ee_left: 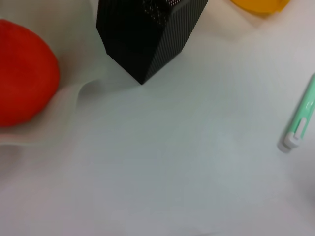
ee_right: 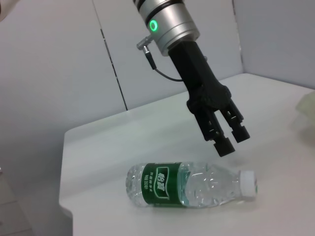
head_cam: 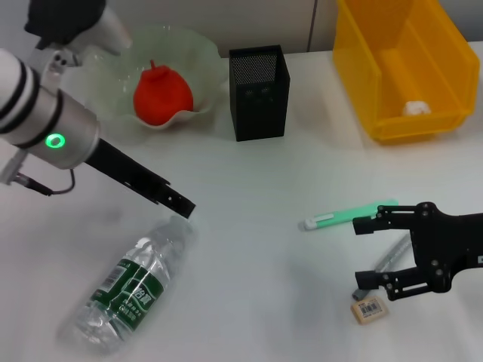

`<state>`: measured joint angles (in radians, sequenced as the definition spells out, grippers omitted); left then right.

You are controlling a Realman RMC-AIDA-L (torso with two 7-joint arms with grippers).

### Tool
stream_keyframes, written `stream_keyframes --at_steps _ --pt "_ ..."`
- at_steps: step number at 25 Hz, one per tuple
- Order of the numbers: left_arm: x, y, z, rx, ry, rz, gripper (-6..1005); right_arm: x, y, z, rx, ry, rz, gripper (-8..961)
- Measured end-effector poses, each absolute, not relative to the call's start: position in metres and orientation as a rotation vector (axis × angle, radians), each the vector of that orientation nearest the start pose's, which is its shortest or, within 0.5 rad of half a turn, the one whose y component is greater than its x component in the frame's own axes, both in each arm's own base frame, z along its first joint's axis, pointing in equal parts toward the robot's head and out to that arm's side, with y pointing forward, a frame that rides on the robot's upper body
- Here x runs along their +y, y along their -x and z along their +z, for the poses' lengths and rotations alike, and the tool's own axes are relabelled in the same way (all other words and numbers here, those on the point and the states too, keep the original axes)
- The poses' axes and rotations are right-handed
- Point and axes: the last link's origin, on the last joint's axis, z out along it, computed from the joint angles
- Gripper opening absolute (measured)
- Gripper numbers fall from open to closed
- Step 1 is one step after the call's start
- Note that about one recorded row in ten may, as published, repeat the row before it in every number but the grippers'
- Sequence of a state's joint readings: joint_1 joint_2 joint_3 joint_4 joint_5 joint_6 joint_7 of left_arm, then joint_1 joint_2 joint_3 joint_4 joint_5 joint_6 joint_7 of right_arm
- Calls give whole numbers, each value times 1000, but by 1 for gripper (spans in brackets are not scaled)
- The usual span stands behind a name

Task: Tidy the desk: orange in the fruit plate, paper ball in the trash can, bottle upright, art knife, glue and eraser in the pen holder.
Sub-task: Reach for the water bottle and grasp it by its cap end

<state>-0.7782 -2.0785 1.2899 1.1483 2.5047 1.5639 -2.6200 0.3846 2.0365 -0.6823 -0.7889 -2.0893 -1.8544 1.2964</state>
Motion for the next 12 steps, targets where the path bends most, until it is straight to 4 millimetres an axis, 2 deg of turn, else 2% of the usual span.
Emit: stream_keyframes --at_steps 5,8,12 --pt "375 147 -20 -1087 2655 416 834 266 -292 32 486 2945 621 845" --pt "370 144 -34 -1088 2635 466 834 266 -293 34 474 2945 611 845" --pt "369 144 -39 -1088 2624 477 834 266 -295 37 470 2936 607 845"
